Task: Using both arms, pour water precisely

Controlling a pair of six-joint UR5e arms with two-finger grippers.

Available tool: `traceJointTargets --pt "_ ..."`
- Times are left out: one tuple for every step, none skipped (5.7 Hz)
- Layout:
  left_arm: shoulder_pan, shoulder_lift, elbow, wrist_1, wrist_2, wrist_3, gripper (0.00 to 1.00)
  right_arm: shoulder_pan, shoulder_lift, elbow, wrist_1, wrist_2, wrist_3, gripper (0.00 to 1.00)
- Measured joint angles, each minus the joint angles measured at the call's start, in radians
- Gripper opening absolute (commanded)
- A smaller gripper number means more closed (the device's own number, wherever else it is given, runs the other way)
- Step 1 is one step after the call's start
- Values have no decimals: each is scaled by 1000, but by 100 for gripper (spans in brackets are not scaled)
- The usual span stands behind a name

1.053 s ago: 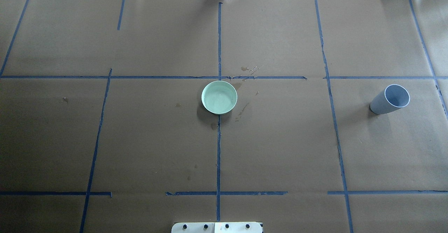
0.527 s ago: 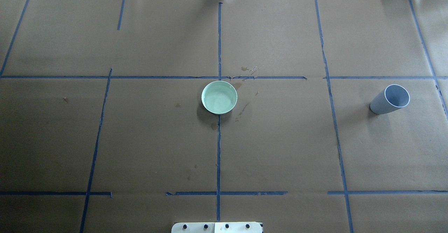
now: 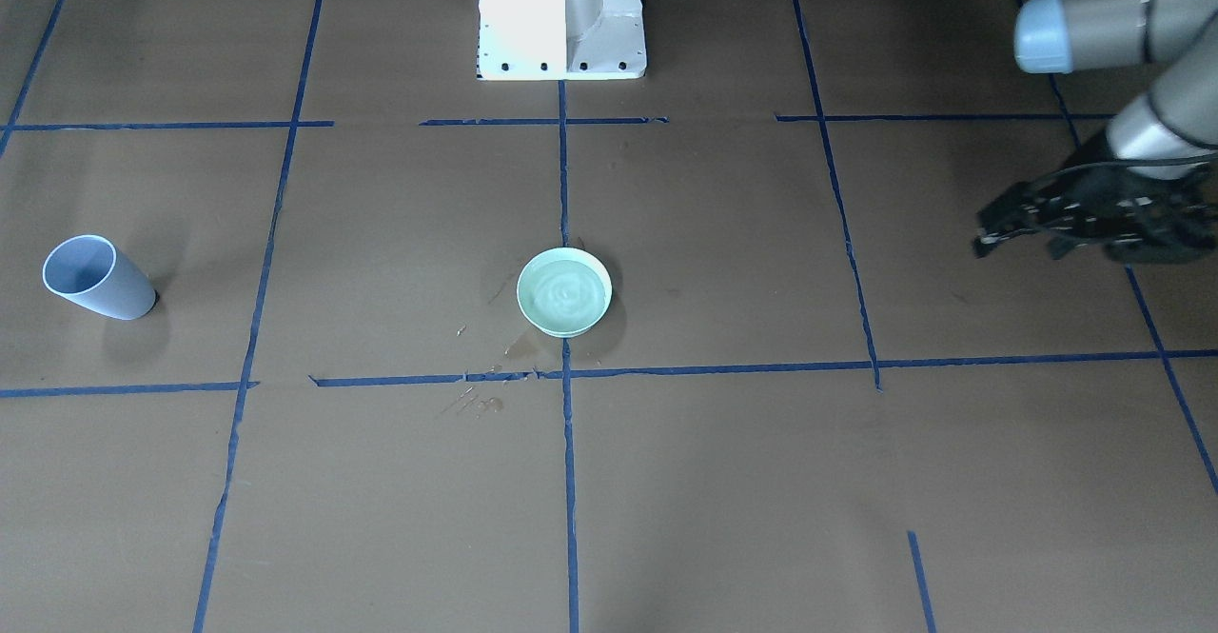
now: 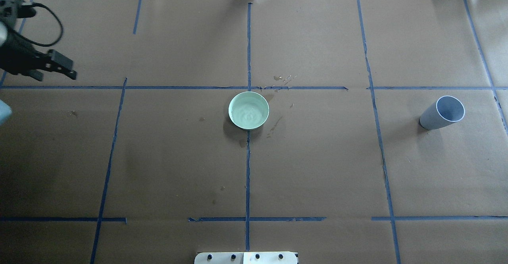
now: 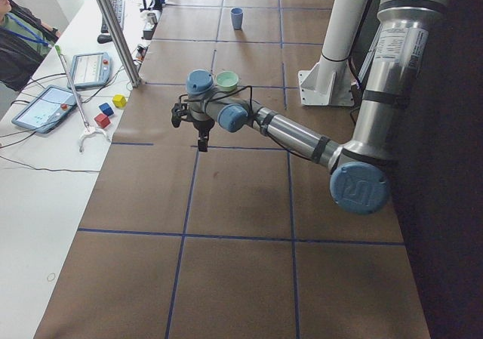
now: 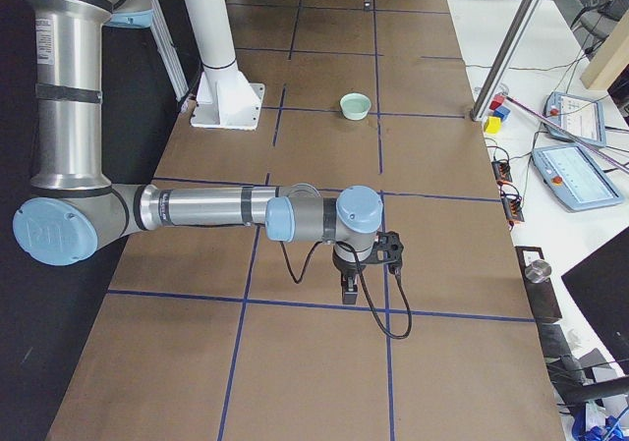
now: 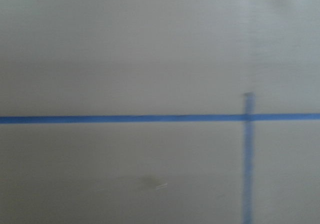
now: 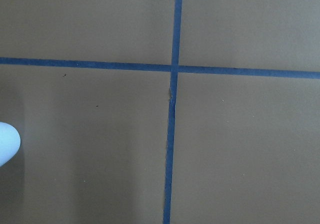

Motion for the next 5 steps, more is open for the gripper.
traceJointTargets --pt "144 -128 55 -2 84 -174 100 -1 0 0 0 0 1 100" --pt "243 -258 142 -5 144 -312 100 -2 1 0 0 1 2 100" --pt "301 -352 216 -10 189 -400 100 -2 1 0 0 1 3 100" --pt "326 -401 252 -12 214 -448 100 -2 1 -1 0 1 3 100" --pt "340 -447 289 -12 225 -488 100 -3 1 -1 0 1 4 100"
